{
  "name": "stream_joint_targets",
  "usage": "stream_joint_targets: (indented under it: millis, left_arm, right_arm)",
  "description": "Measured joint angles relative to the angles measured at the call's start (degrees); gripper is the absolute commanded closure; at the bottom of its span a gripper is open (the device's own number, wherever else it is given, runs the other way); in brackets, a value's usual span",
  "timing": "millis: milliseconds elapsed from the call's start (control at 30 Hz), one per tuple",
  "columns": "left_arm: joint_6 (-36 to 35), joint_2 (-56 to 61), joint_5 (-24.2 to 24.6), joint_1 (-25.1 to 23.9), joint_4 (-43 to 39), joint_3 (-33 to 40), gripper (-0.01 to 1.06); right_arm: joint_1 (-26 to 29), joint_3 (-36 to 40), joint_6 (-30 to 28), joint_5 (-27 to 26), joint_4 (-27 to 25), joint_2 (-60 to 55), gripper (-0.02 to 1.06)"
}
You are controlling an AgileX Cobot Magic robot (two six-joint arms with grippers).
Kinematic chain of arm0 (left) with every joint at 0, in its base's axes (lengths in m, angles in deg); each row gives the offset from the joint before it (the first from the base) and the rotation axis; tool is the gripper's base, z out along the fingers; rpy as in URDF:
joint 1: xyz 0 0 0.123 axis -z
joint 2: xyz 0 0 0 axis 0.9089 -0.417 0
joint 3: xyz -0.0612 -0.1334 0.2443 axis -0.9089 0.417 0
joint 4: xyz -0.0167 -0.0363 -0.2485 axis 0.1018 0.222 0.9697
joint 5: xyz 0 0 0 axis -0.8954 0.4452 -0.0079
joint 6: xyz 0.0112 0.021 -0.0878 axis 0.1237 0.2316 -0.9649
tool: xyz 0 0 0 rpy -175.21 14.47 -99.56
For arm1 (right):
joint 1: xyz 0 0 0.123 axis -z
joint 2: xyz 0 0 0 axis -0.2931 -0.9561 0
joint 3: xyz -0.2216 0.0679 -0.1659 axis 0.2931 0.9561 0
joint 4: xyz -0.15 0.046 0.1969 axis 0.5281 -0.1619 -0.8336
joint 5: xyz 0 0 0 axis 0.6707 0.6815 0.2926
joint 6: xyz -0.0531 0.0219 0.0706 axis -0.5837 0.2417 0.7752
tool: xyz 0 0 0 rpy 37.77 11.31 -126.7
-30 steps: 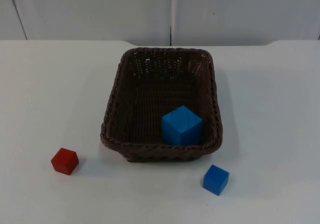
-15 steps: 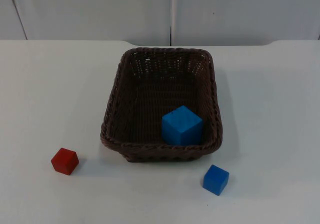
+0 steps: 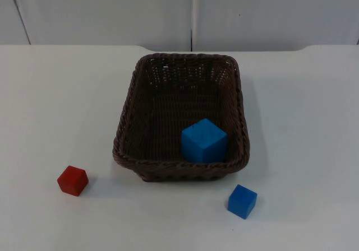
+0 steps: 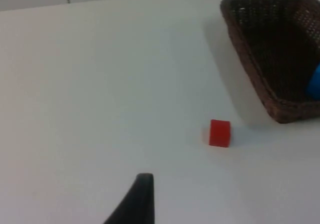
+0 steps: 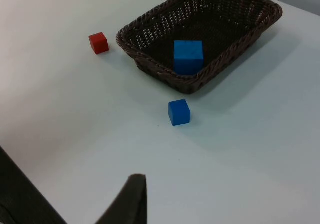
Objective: Pick up the basket with the left hand and place the largest block into the basket with the right hand.
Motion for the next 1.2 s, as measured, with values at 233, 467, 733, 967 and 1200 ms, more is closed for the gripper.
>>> stream_joint_targets:
  millis: [233,467,733,967,1200]
  left_arm:
    - [0.00,0.00,0.00,-4.46,0.00,0.00,0.00]
    - [0.00,0.00,0.00,-8.20,0.00,0.00,0.00]
    - [0.00,0.00,0.00,-8.83,0.00,0.00,0.00]
    - [0.00,0.00,0.00,-8.83,0.00,0.00,0.00]
    - [0.00,0.00,0.00,-8.83,0.00,0.00,0.00]
  right_arm:
    - [0.00,0.00,0.00,0.00,-0.10,0.00,-0.01]
    - [0.00,0.00,0.00,0.00,-0.10,0.00,-0.01]
    - [0.14,0.00,0.00,0.00,-0.10,0.00,-0.01]
    - [7.41,0.00,0.09,0.00,-0.10,0.00,-0.01]
    - [19.12,0.00,0.09,0.00,-0.10,0.00,-0.01]
